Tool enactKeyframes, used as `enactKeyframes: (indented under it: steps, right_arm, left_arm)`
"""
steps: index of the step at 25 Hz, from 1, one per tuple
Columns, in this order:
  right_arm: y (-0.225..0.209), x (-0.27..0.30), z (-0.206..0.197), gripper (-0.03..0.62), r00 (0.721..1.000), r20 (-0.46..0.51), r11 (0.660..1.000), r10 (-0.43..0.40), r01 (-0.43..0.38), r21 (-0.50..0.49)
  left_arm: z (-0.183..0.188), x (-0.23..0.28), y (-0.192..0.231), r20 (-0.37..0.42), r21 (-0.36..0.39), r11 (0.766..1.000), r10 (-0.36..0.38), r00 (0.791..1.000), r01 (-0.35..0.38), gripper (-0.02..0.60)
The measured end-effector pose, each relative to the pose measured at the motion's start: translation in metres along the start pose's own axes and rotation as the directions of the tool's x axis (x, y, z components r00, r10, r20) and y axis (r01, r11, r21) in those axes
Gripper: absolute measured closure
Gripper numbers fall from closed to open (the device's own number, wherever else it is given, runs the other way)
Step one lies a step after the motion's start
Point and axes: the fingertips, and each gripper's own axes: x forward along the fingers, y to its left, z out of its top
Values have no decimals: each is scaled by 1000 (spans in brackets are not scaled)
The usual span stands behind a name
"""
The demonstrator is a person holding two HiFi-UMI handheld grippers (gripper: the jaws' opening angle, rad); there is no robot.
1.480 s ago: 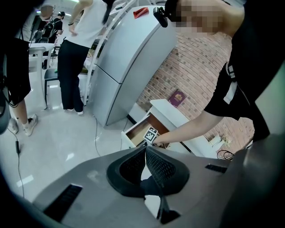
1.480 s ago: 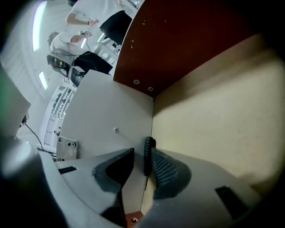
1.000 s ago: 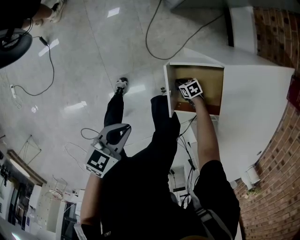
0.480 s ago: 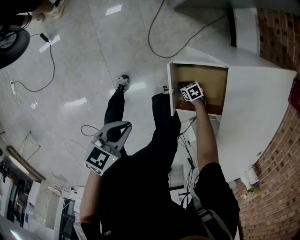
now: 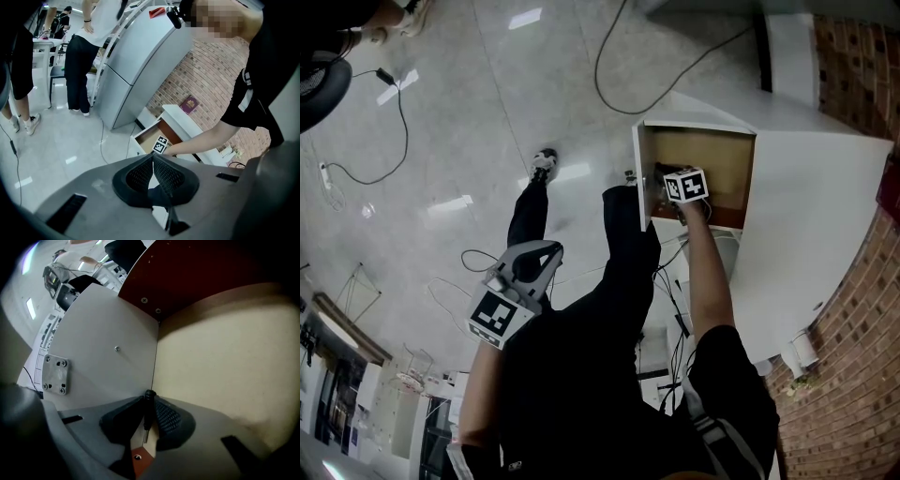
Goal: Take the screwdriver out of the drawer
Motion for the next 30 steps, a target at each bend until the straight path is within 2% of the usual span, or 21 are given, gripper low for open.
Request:
enactKeyframes:
  steps: [13,16,22,30]
  right_arm:
    - [1,0,2,479,999,48,1000,-26,26,17]
    - [2,-2,3,482,997,57,999,-43,42,14]
    - [13,-16,6,484,995,97,999,-38,36,23]
    - [37,-56,10,484,987,155,999,-52,53,-6]
  left_arm:
    - [4,6,-11,-9,39,999,-22,1000,22,563]
    - [11,7,-15,3,20,1000,-24,1000,24,563]
    - [14,4,-16,-2,61,998,-32,999,33,563]
    - [39,-5,-31,54,90,993,-80,995,75,563]
